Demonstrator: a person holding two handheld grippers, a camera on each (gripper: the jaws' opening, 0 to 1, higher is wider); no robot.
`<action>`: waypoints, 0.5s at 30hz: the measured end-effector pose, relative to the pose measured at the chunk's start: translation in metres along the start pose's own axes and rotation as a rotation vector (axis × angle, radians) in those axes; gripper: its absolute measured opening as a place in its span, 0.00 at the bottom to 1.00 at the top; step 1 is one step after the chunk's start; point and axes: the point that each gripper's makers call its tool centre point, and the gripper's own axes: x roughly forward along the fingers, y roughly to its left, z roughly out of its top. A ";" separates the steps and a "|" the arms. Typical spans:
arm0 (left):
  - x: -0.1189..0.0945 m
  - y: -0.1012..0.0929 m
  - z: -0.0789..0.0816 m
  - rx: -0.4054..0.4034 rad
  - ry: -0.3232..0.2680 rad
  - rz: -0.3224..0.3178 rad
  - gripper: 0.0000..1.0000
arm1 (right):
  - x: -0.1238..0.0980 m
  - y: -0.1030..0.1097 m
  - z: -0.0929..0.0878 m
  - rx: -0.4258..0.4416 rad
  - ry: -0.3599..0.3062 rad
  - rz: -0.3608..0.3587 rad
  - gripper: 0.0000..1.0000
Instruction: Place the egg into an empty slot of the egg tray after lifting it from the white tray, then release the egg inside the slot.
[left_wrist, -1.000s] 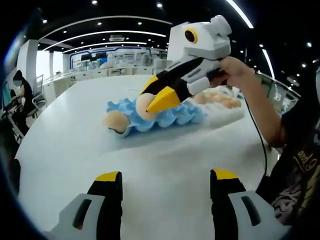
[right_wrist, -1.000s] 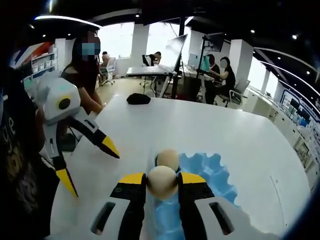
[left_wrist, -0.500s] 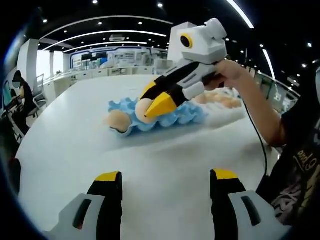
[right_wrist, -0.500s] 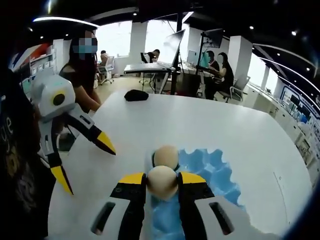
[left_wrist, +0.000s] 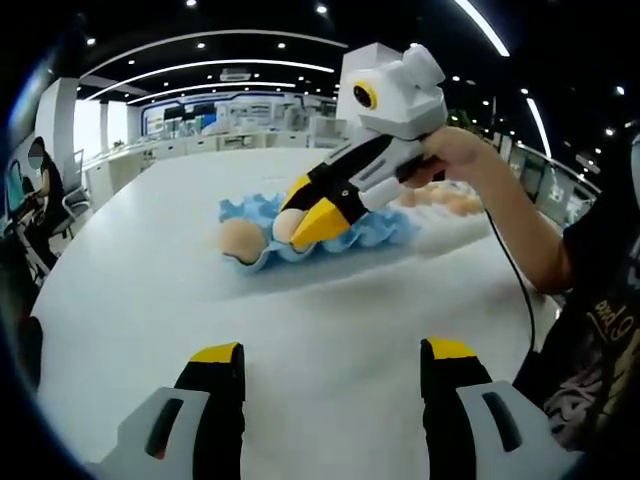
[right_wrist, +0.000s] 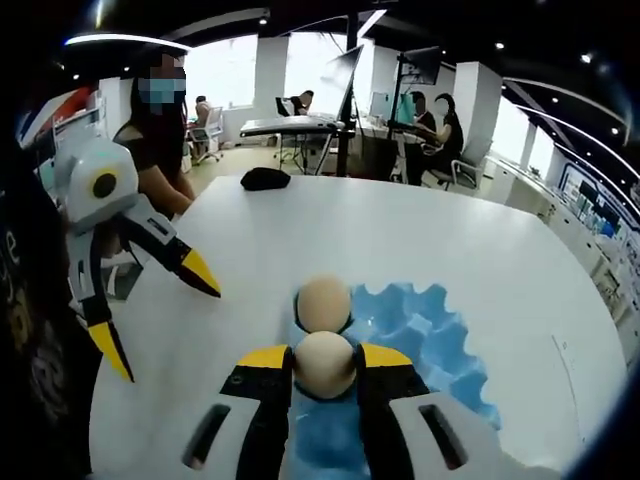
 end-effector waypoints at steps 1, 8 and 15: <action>0.000 0.000 0.000 0.000 0.000 0.000 0.72 | 0.000 0.000 0.000 0.000 0.001 0.000 0.26; 0.000 -0.001 0.001 0.000 0.000 0.003 0.72 | -0.005 -0.010 0.003 -0.007 -0.015 -0.001 0.25; -0.001 -0.004 0.004 0.009 0.001 0.002 0.72 | -0.012 -0.007 0.009 -0.012 -0.039 -0.007 0.25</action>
